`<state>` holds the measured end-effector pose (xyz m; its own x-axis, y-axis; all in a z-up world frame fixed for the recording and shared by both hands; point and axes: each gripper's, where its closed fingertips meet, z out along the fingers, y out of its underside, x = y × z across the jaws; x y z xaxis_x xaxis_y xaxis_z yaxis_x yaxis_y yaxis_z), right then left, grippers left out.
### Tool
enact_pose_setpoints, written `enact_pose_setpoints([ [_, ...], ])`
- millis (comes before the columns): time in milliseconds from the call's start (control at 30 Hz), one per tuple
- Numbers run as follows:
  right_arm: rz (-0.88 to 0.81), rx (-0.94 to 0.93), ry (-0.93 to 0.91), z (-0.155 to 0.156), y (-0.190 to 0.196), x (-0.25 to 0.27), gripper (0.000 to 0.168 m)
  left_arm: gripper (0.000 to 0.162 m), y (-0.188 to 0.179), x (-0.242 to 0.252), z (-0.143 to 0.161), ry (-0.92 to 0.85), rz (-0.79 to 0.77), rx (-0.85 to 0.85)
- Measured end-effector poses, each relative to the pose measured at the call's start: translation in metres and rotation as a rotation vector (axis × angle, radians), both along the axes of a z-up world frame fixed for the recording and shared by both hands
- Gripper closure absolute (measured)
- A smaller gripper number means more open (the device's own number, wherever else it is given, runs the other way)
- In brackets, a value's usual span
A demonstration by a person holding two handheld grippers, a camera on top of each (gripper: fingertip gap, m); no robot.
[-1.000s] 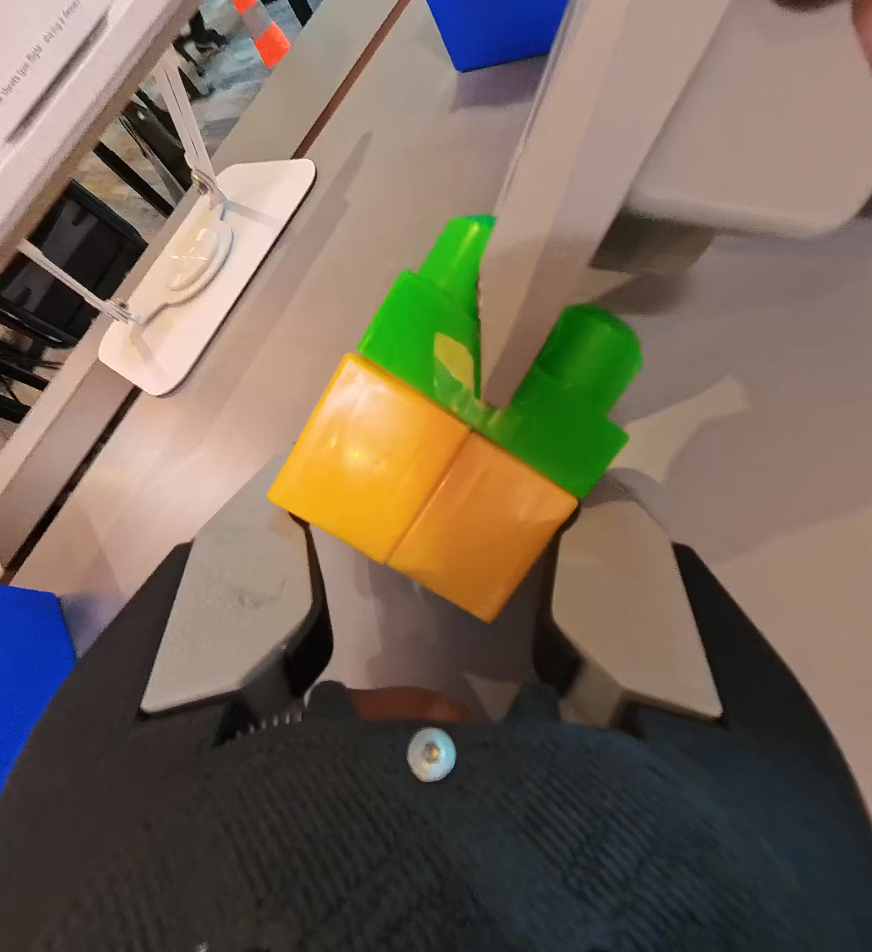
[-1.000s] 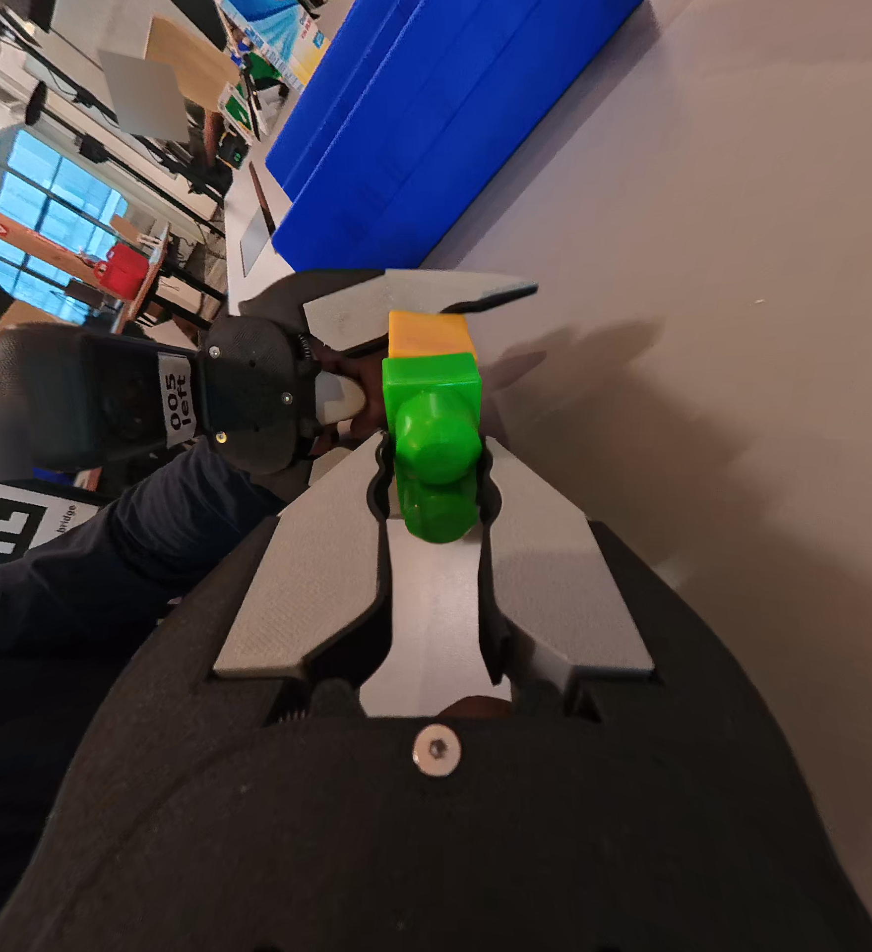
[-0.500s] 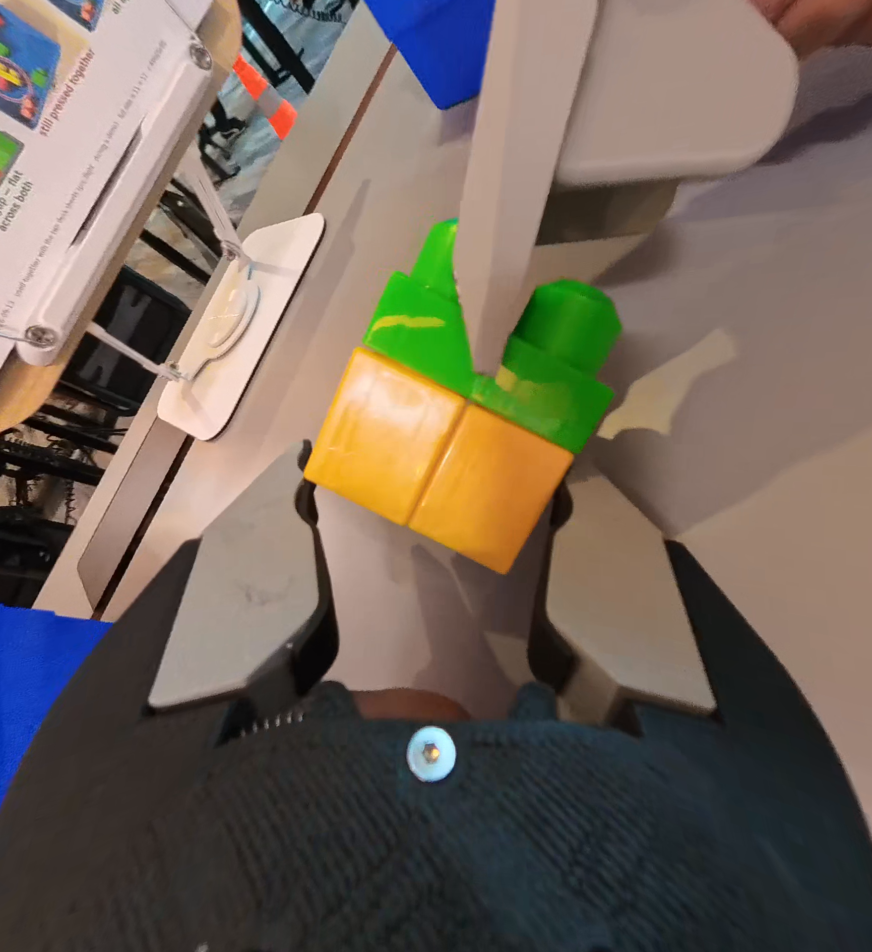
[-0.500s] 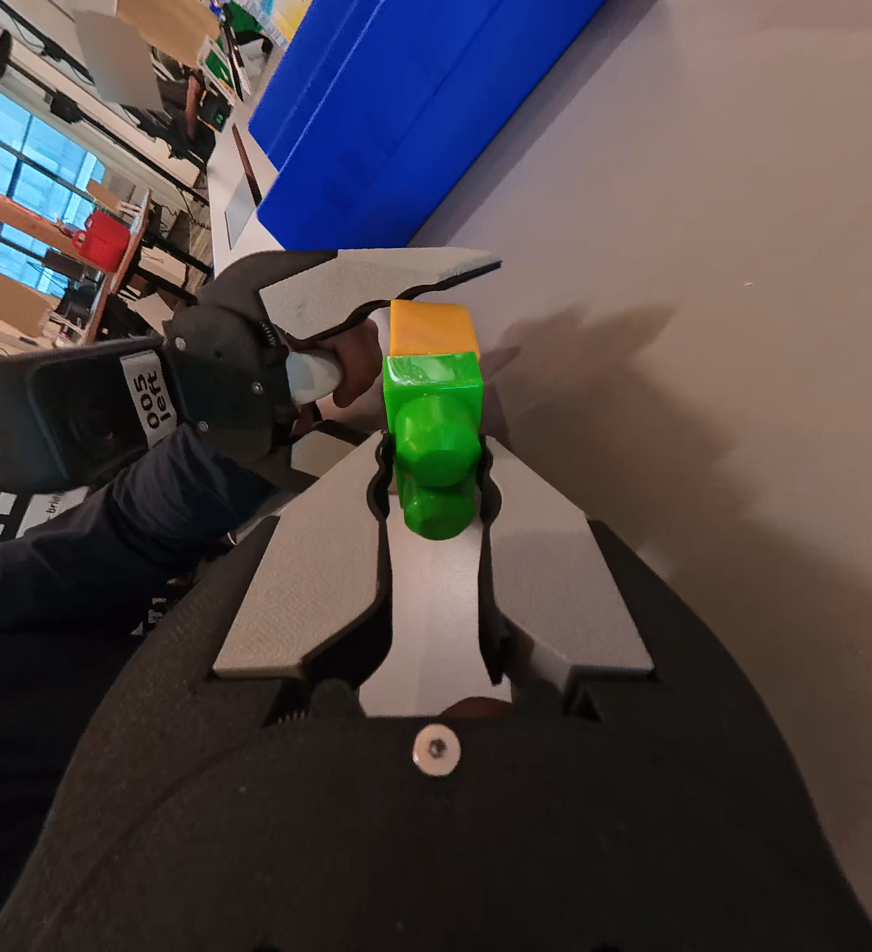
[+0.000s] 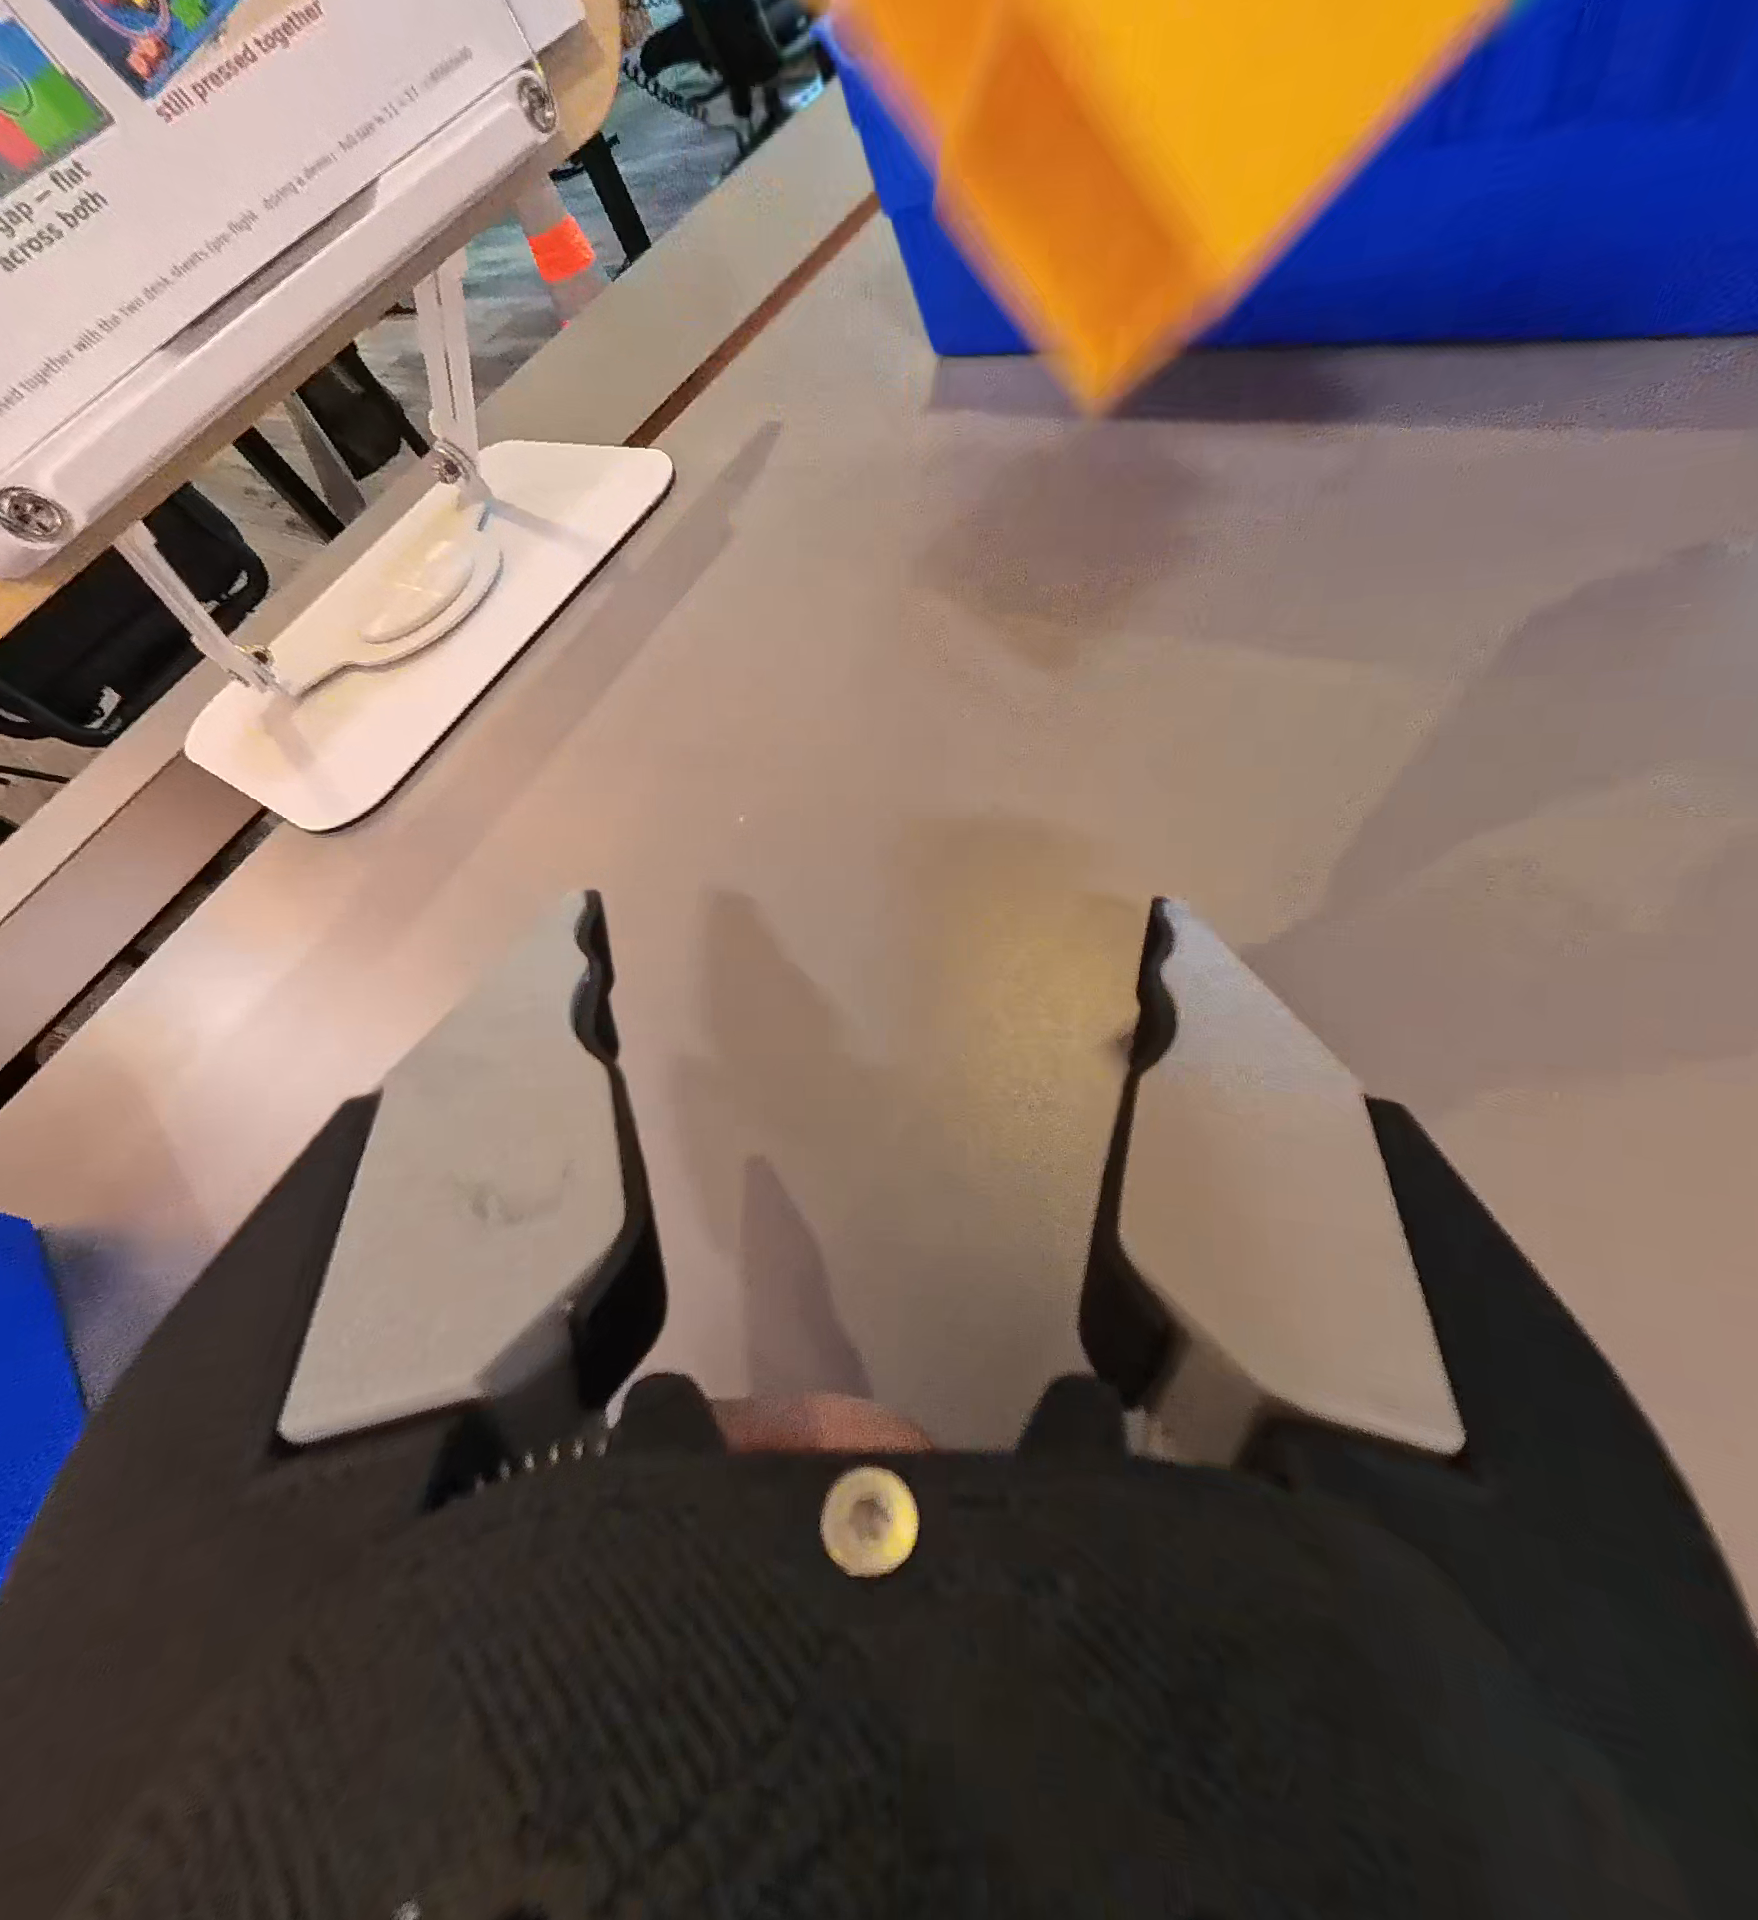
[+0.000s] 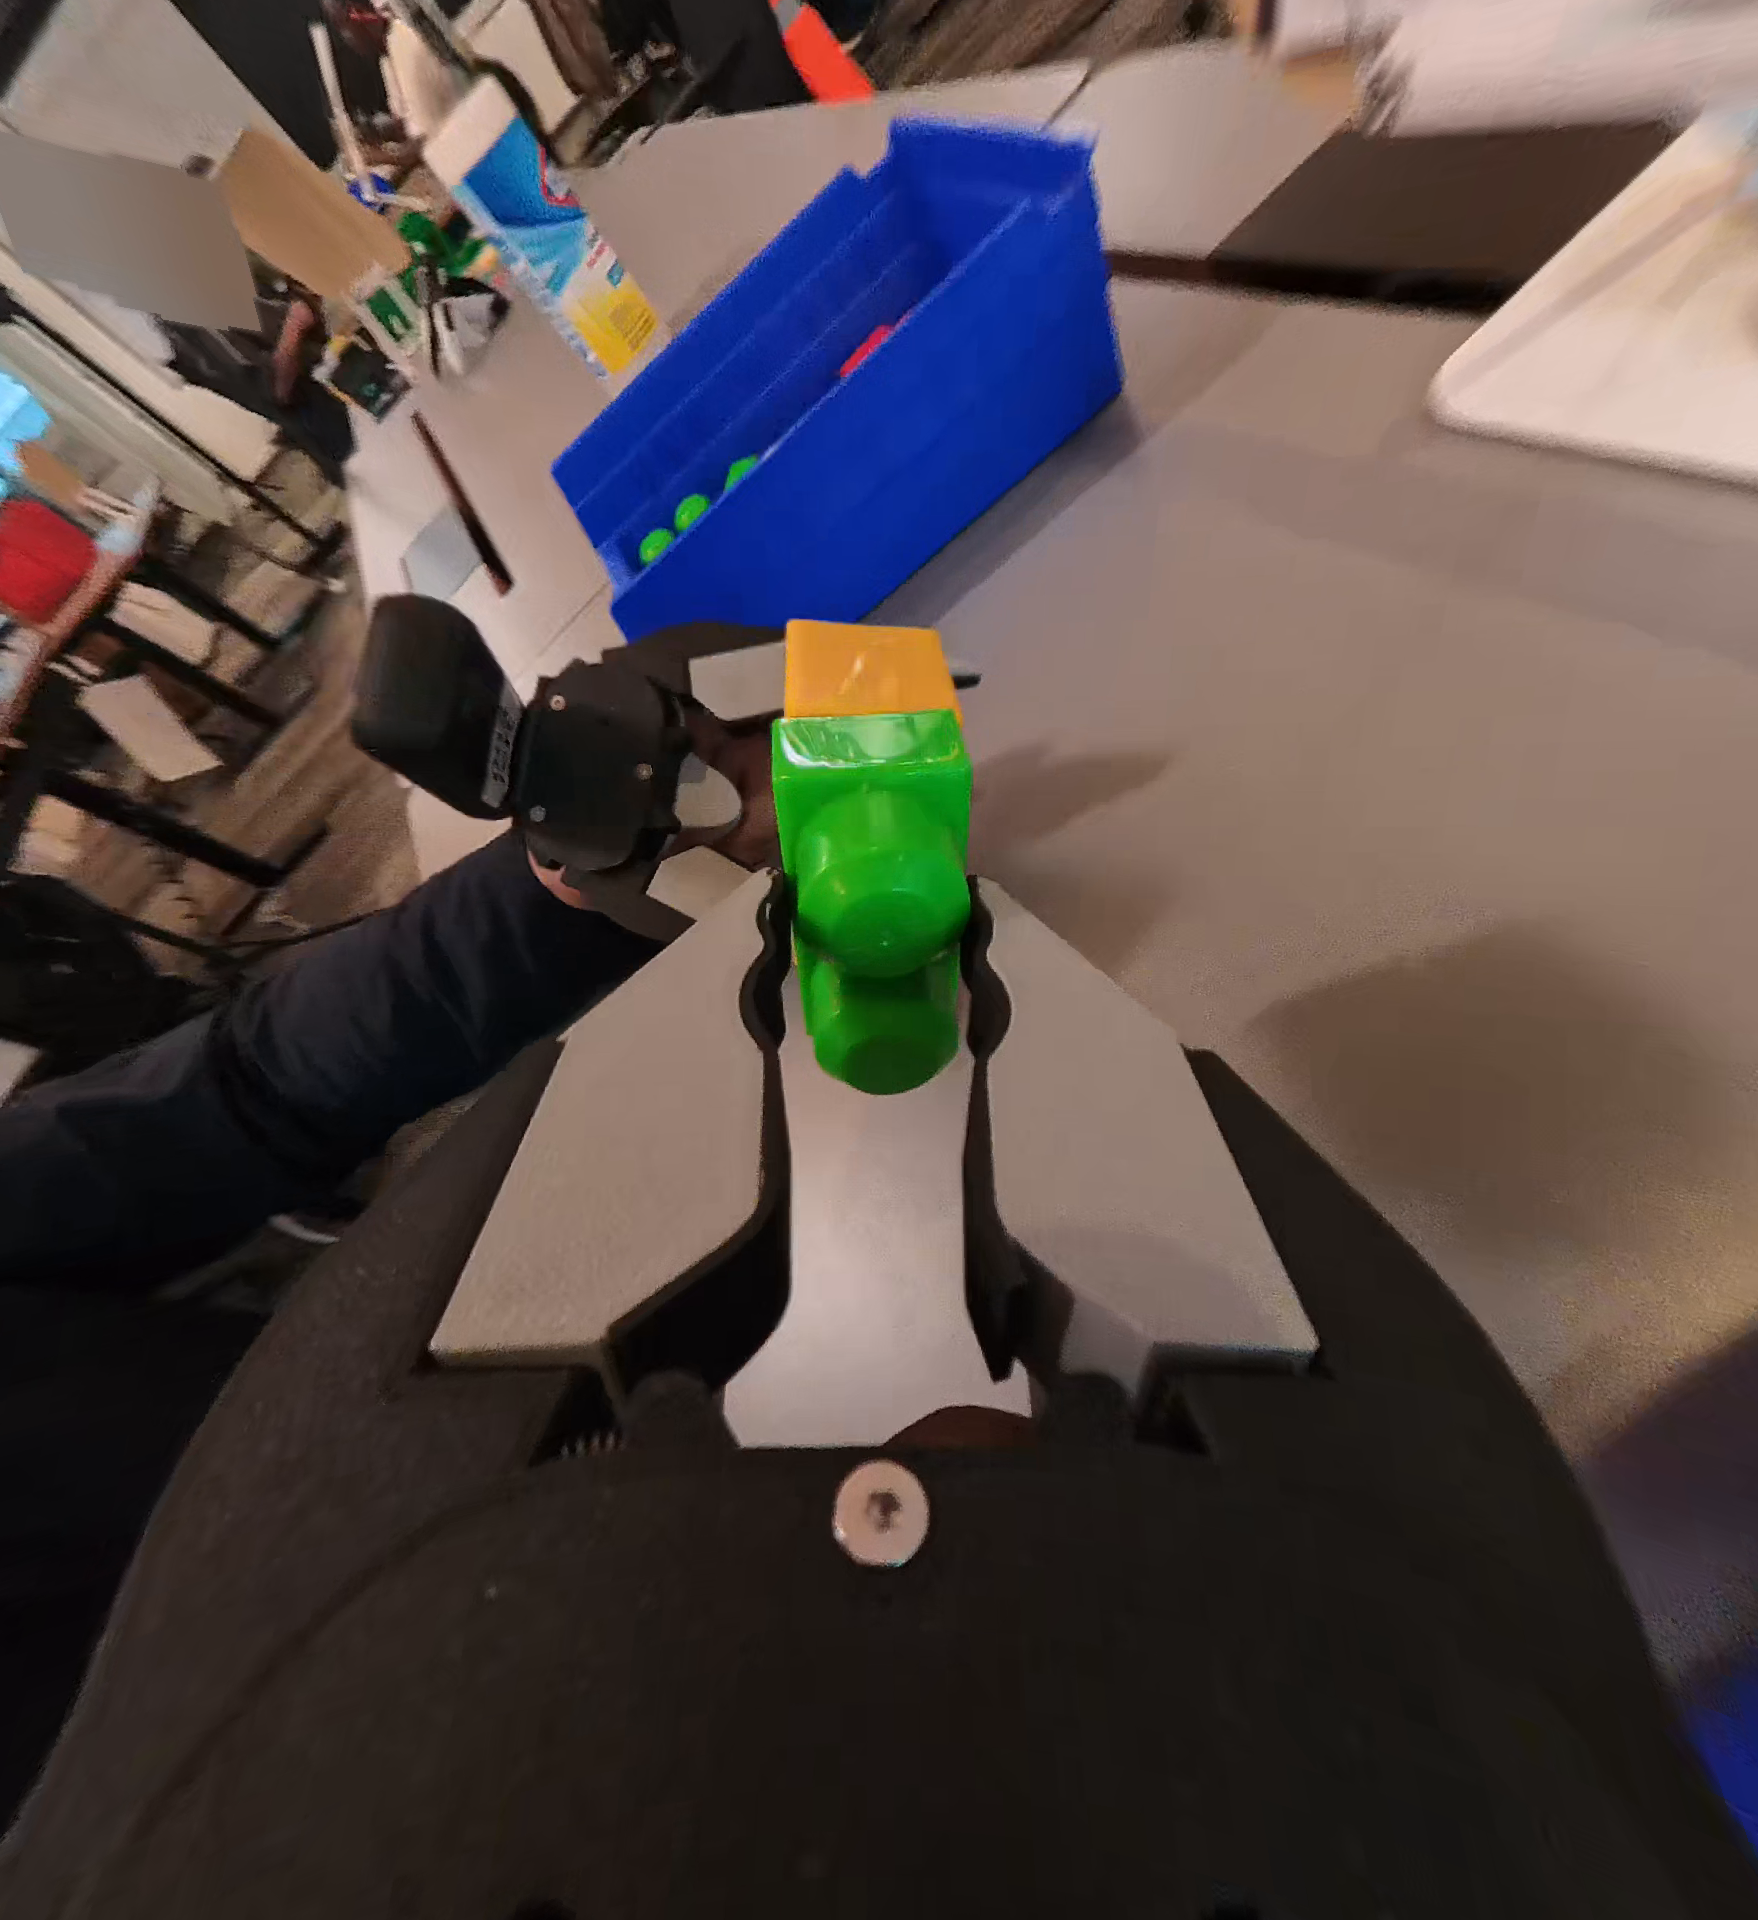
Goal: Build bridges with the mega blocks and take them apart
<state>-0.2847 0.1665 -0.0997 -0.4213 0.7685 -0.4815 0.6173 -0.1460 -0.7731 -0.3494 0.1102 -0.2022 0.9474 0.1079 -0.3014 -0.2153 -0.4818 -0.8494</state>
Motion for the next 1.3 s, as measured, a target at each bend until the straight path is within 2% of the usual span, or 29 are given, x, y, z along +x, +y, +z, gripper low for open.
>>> enact_pose_setpoints([
  [100,-0.093,0.227,0.011,0.032,0.061,0.023,0.139,0.065,0.0,-0.001,-0.006,0.011,0.014,-0.03],
  [200,-0.222,0.468,-0.14,0.036,0.138,0.05,0.139,0.069,0.0,0.0,-0.014,0.027,0.008,-0.065],
  [267,-0.294,0.614,-0.282,0.028,0.185,0.07,0.139,0.07,0.001,0.001,-0.017,0.037,0.007,-0.083],
  [367,-0.332,0.835,-0.571,-0.003,0.24,0.106,0.138,0.072,0.002,0.003,-0.018,0.044,0.004,-0.086],
  [433,-0.337,0.989,-0.764,-0.025,0.271,0.127,0.138,0.072,0.002,0.003,-0.018,0.044,0.005,-0.086],
  [500,-0.335,1.054,-0.883,-0.043,0.289,0.134,0.138,0.073,0.001,0.003,-0.018,0.044,0.007,-0.088],
  [800,-0.331,0.939,-1.011,-0.1,0.302,0.114,0.138,0.073,-0.002,0.002,-0.02,0.022,0.005,-0.1],
  [900,-0.369,0.914,-0.989,-0.101,0.306,0.109,0.125,0.073,-0.002,0.001,-0.022,0.015,0.005,-0.107],
  [933,-0.374,0.931,-0.977,-0.097,0.309,0.108,0.119,0.073,-0.002,0.001,-0.022,0.013,0.004,-0.108],
  [1100,-0.422,0.925,-0.829,-0.06,0.305,0.096,0.121,0.073,-0.003,0.001,-0.022,0.016,0.008,-0.111],
  [1200,-0.462,0.877,-0.599,-0.015,0.283,0.073,0.125,0.073,-0.003,0.0,-0.023,0.019,0.012,-0.113],
  [1300,-0.447,0.766,-0.276,0.041,0.23,0.045,0.124,0.073,-0.002,-0.001,-0.024,0.022,0.021,-0.122],
])
